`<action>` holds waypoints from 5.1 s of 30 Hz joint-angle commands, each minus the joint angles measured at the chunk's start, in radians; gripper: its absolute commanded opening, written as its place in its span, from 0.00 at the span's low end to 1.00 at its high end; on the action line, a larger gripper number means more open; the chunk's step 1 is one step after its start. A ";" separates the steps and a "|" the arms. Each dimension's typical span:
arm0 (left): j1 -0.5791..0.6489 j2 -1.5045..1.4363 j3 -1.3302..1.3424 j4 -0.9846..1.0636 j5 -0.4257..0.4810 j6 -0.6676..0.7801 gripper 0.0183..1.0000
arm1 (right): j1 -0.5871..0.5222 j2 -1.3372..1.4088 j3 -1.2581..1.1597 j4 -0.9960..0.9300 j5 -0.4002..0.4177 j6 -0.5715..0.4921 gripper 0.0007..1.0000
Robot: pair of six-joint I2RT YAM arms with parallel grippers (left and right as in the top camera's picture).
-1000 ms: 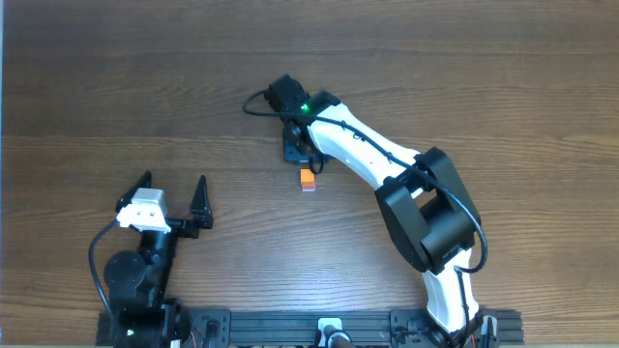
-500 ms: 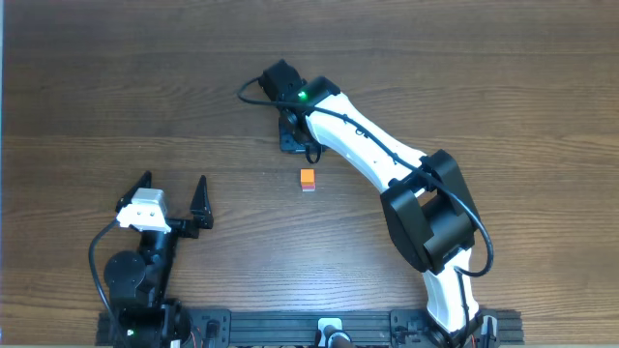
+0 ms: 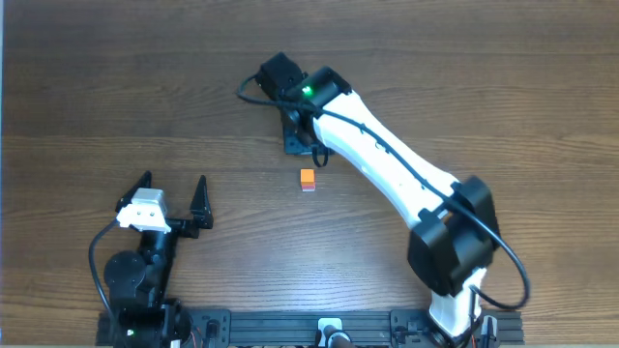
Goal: Stack Cubes
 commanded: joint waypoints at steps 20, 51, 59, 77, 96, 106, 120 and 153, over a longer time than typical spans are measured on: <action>0.005 -0.007 -0.008 0.000 -0.001 0.011 1.00 | 0.081 -0.051 -0.053 -0.035 -0.075 0.101 0.04; 0.005 -0.007 -0.008 0.000 -0.001 0.011 1.00 | 0.037 0.007 -0.138 0.042 -0.121 0.109 0.02; 0.005 -0.007 -0.008 0.000 -0.001 0.011 1.00 | 0.037 0.007 -0.147 0.065 -0.121 0.109 0.02; 0.005 -0.007 -0.008 0.000 -0.001 0.011 1.00 | 0.037 0.007 -0.157 0.085 -0.116 0.109 0.02; 0.005 -0.007 -0.008 0.000 -0.001 0.011 1.00 | 0.035 0.007 -0.170 0.095 -0.108 0.109 0.02; 0.005 -0.007 -0.008 0.000 -0.001 0.011 1.00 | 0.036 0.007 -0.171 0.095 -0.105 0.109 0.05; 0.005 -0.007 -0.008 0.000 -0.001 0.011 1.00 | 0.035 0.007 -0.171 0.095 -0.105 0.109 0.18; 0.005 -0.007 -0.008 0.000 -0.001 0.011 1.00 | 0.036 0.007 -0.171 0.094 -0.105 0.109 0.33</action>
